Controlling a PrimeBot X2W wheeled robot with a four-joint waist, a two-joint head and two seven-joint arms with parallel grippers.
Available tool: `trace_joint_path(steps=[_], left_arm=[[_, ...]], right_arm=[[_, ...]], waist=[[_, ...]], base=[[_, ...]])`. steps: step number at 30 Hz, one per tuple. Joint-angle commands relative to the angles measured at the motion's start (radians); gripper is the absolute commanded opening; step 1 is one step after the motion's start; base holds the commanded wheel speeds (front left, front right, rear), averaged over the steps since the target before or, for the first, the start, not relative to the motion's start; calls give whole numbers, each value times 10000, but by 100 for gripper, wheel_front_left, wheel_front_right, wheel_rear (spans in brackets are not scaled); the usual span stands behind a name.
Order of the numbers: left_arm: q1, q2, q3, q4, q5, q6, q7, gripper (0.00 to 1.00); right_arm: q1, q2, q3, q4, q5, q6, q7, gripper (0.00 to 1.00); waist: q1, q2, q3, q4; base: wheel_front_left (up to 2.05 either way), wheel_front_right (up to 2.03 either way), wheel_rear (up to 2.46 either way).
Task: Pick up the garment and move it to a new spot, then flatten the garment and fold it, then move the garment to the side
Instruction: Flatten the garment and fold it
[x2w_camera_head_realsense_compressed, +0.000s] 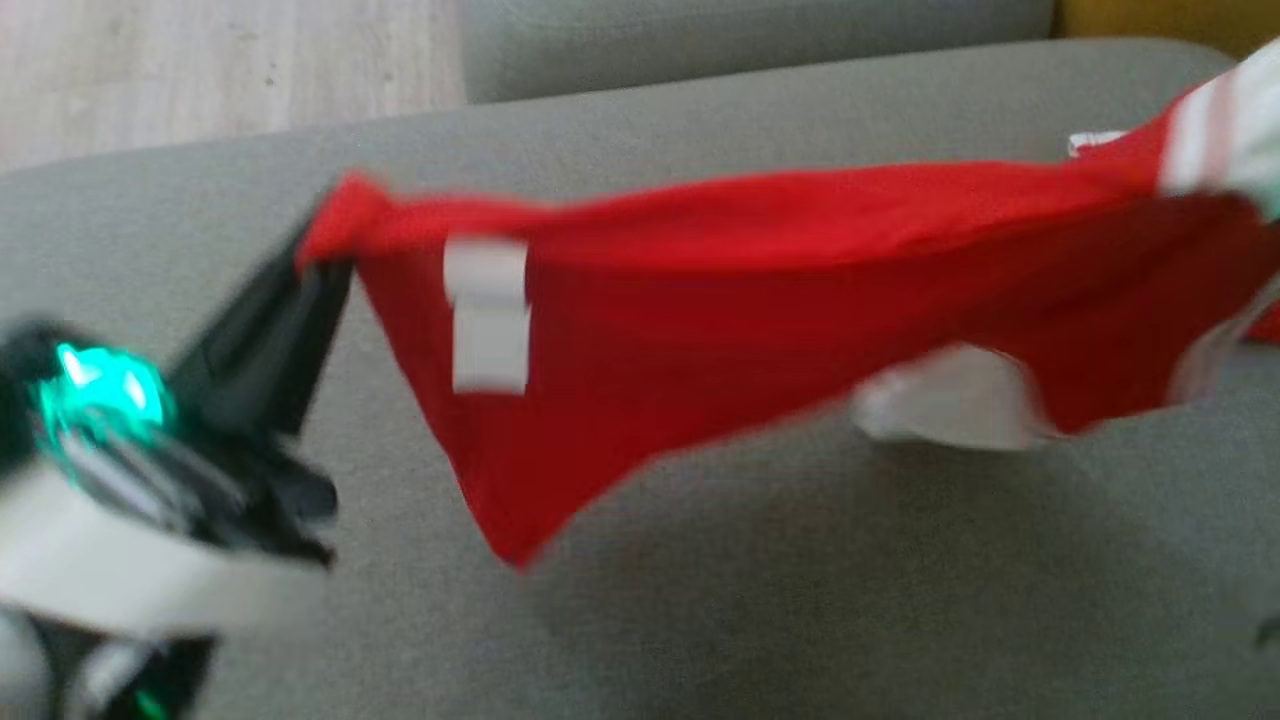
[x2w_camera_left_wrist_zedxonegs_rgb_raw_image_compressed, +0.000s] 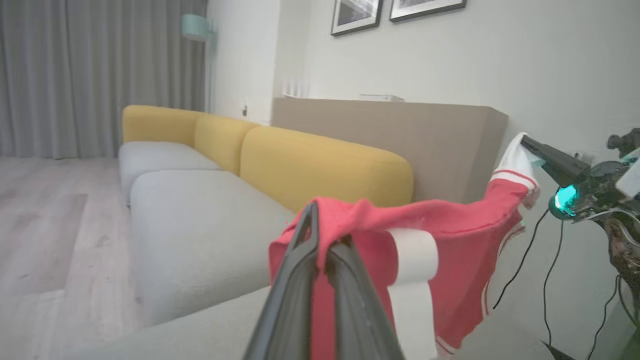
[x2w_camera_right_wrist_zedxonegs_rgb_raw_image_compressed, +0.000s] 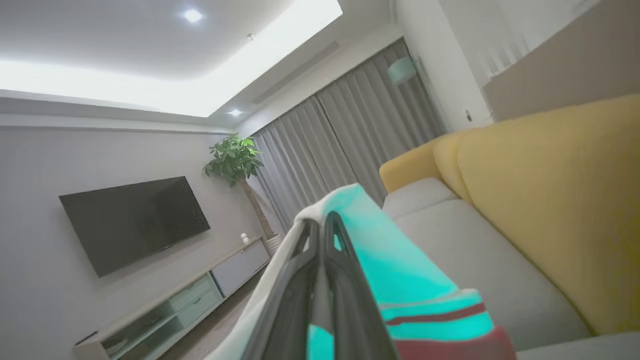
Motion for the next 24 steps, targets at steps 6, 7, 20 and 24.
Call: trace_joint_path(steps=[6,7,20,24], left_arm=[[-4168,827,615,1551,-635,383,1668,0],[-4762,855,545,2093,-565,399,1789,0],[-11103,212,-636,9188,2781,312,-1651,0],[-11879,-36,-801,10563,3310,187,-3698,0]], right_arm=[[-3955,368,310,1172,-1906,-7,1309,0],[-4495,408,350,1641,-2262,-7,1283,0],[-9982,495,517,8129,-4842,-7,-2908,0],[-10467,496,974,8880,-4389,-7,-3902,0]], waist=[[1,-1,1400,-162],[1,-1,1682,-137],[1,-1,4177,278],[1,-1,4218,259]], base=[[0,0,0],[0,0,0],[0,0,0],[0,0,0]])
